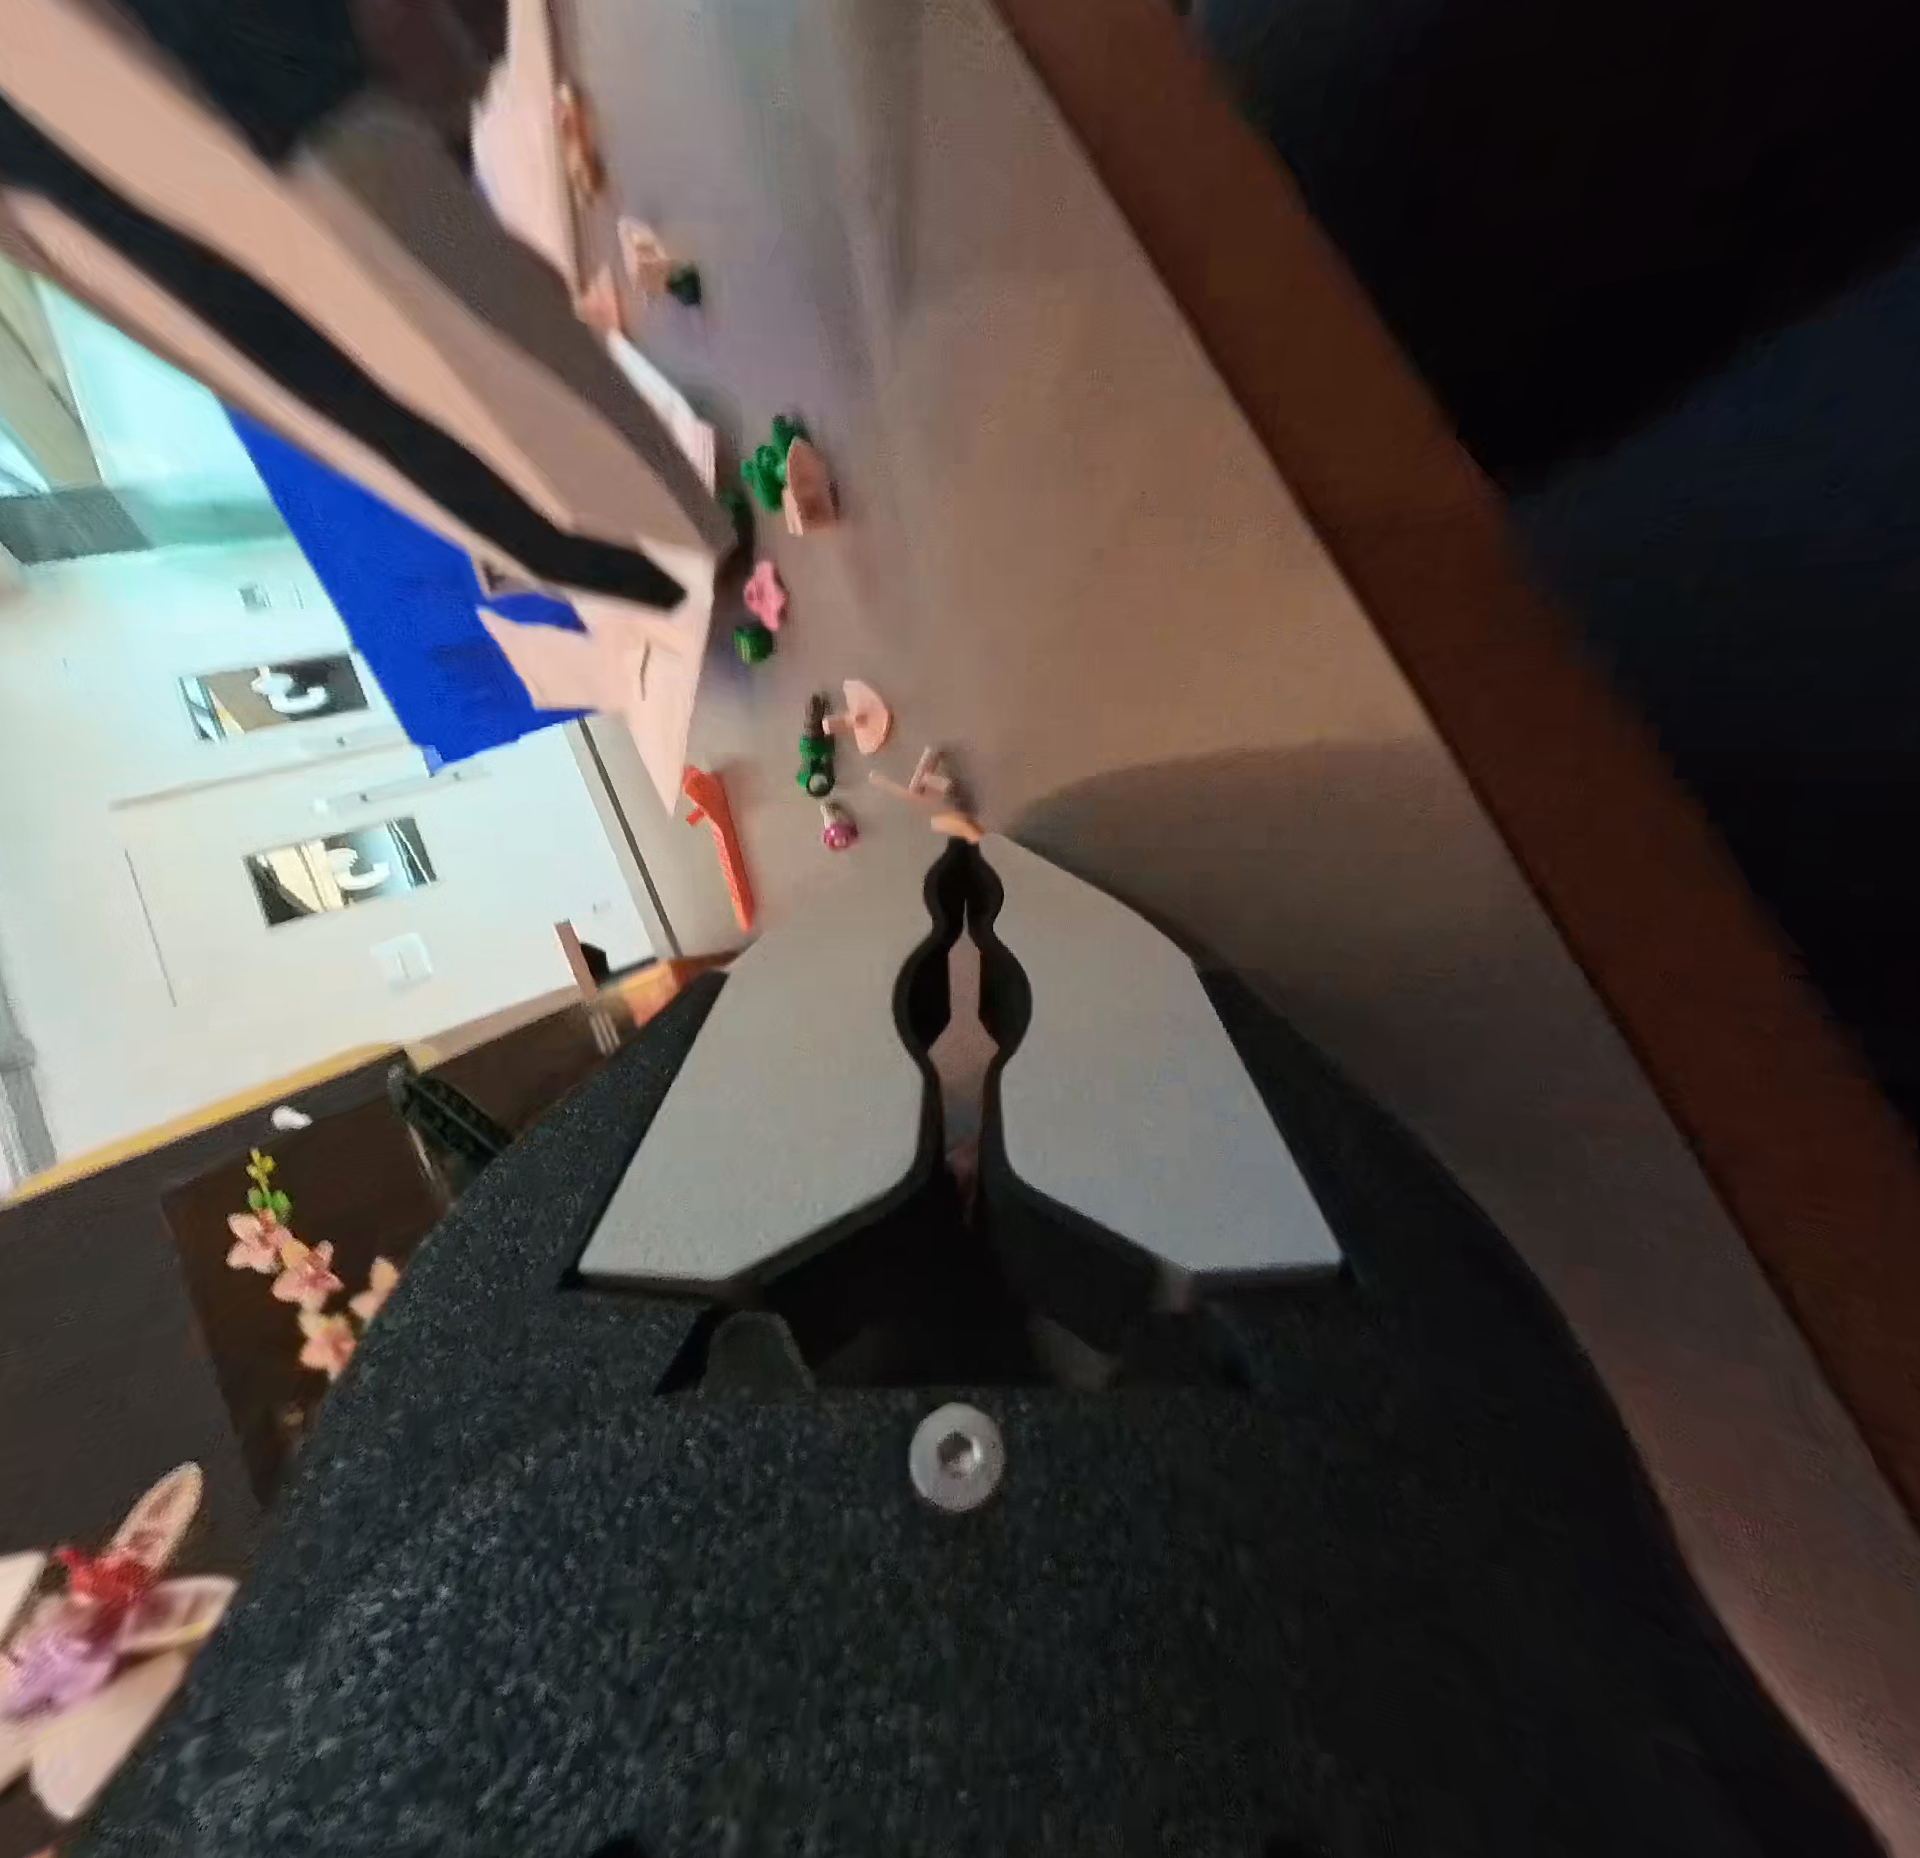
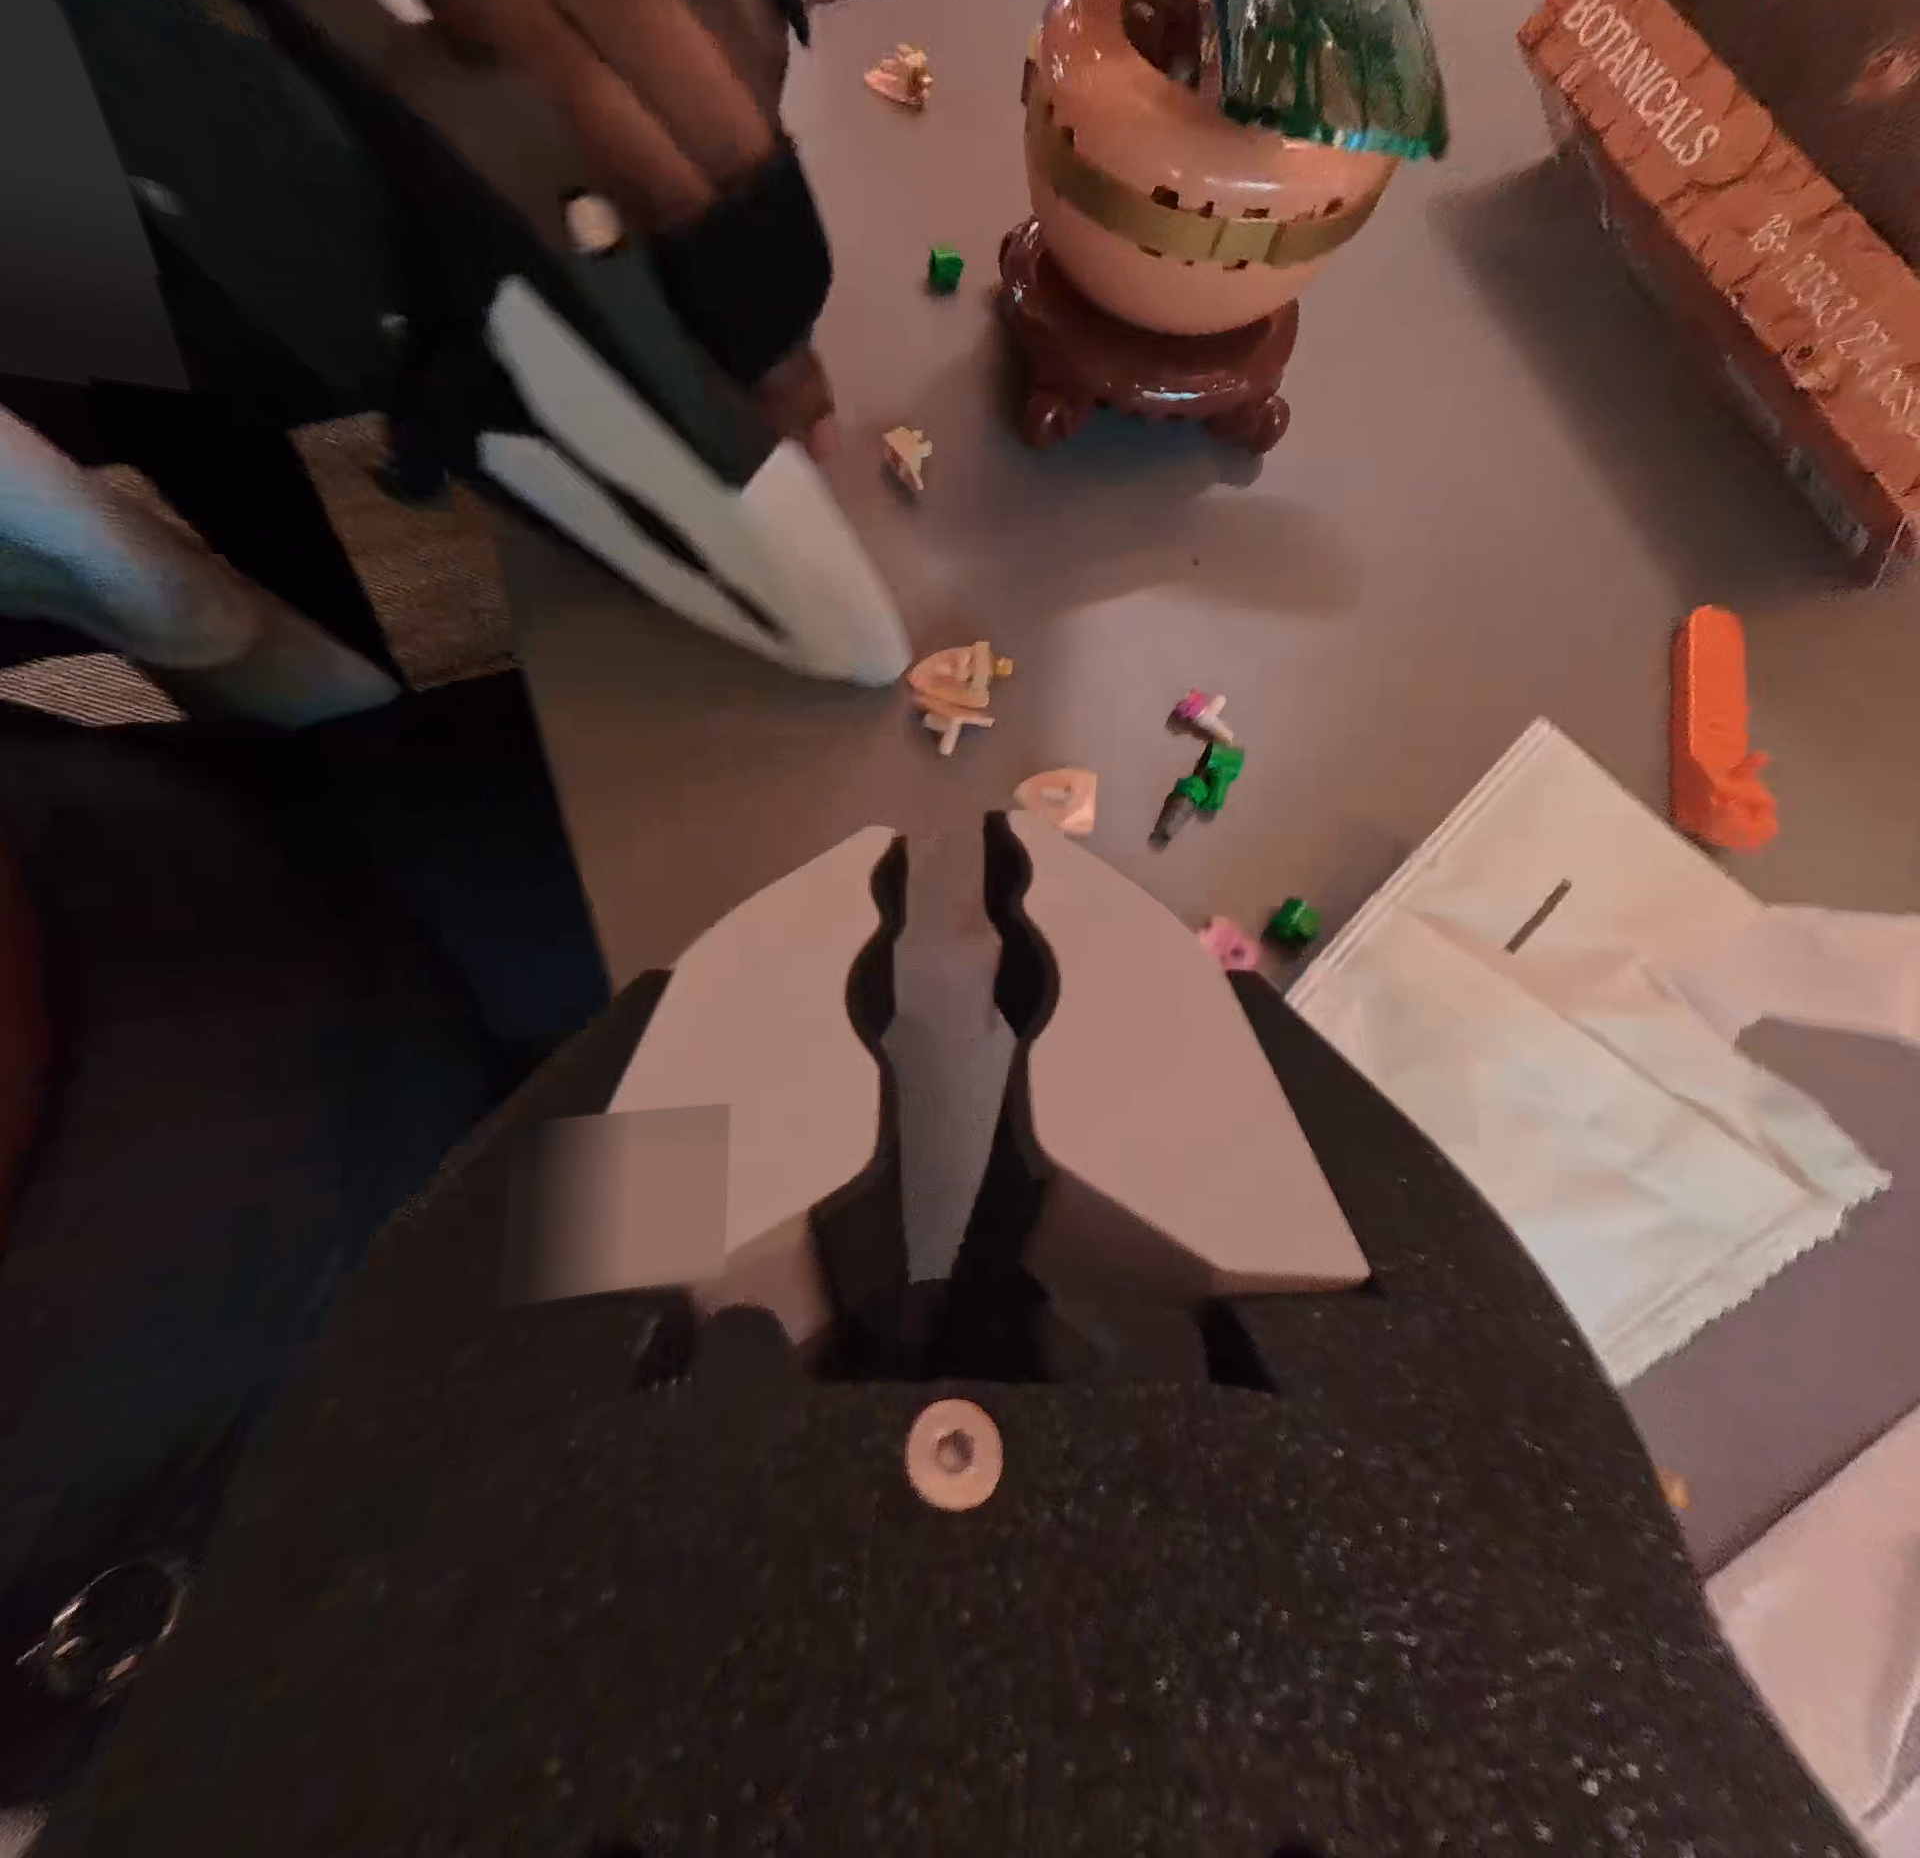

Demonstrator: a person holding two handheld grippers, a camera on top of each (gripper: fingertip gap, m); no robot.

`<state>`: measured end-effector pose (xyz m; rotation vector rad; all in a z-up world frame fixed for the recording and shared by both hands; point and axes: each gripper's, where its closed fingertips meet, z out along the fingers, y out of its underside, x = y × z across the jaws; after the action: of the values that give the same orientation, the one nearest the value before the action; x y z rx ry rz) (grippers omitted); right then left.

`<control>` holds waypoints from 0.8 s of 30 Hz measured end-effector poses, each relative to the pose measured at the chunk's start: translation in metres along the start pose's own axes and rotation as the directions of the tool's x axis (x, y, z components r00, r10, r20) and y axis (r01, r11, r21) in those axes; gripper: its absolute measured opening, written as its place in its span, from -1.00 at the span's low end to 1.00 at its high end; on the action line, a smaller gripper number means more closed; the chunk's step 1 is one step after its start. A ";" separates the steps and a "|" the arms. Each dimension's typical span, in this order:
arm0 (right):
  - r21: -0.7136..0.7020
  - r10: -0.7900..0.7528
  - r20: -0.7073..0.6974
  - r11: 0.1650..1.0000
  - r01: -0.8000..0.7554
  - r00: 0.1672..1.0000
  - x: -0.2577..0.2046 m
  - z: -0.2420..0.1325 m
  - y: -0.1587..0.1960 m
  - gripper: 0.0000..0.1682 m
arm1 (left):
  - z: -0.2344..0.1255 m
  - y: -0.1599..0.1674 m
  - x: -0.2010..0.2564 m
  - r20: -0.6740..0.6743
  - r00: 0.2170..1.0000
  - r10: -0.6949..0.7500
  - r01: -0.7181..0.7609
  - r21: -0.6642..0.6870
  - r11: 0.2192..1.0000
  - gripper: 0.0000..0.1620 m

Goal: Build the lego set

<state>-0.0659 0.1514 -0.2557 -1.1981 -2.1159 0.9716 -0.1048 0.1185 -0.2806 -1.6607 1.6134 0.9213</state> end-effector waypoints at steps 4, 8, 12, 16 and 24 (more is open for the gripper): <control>0.033 0.081 0.298 0.995 -0.095 0.951 -0.064 -0.039 0.012 -0.64 | -0.017 0.018 -0.007 0.050 0.943 -0.329 0.329 -0.003 0.944 -0.95; -0.091 0.189 0.169 0.980 -0.176 0.967 -0.101 -0.030 0.068 -0.69 | -0.040 0.009 -0.003 -0.048 0.711 -0.701 0.700 0.136 0.701 -0.73; -0.057 0.394 -0.121 0.914 -0.402 0.911 -0.102 0.021 0.121 -0.51 | -0.054 -0.003 -0.013 -0.086 0.516 -0.853 0.829 0.302 0.471 -0.52; -0.085 0.076 -0.303 0.991 -0.106 0.950 -0.082 0.053 0.124 -0.59 | -0.079 -0.010 -0.038 -0.085 0.438 -0.895 0.783 0.526 0.333 -0.58; -0.469 -0.331 -0.176 0.856 0.216 0.927 -0.060 0.106 0.150 -0.58 | -0.115 0.000 -0.049 -0.079 0.386 -0.919 0.670 0.709 0.221 -0.69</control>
<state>-0.0383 0.1169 -0.4434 -1.1013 -2.2796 0.1935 -0.0988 0.0499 -0.1768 -1.3707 0.4293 0.0123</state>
